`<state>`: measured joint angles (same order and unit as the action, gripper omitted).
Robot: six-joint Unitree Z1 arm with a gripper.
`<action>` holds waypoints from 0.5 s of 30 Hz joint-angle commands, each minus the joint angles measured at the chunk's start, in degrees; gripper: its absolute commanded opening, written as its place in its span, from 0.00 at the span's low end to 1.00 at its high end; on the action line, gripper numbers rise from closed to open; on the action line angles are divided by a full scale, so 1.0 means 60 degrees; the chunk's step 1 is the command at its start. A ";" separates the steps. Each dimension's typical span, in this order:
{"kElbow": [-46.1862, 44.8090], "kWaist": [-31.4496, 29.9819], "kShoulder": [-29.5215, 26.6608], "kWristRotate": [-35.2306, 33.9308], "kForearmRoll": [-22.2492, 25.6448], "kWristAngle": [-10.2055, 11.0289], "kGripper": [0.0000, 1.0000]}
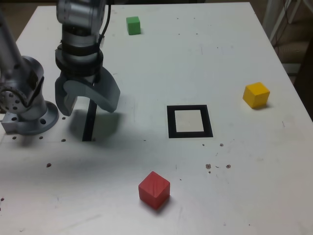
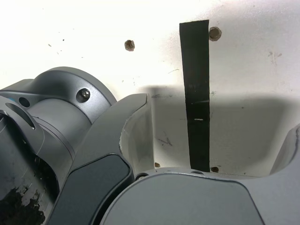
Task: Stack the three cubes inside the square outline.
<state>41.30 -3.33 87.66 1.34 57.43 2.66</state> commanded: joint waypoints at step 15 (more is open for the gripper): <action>0.0067 0.0013 0.0027 0.0040 0.0059 -0.0139 0.99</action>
<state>41.44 -3.33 87.67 1.47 57.62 1.98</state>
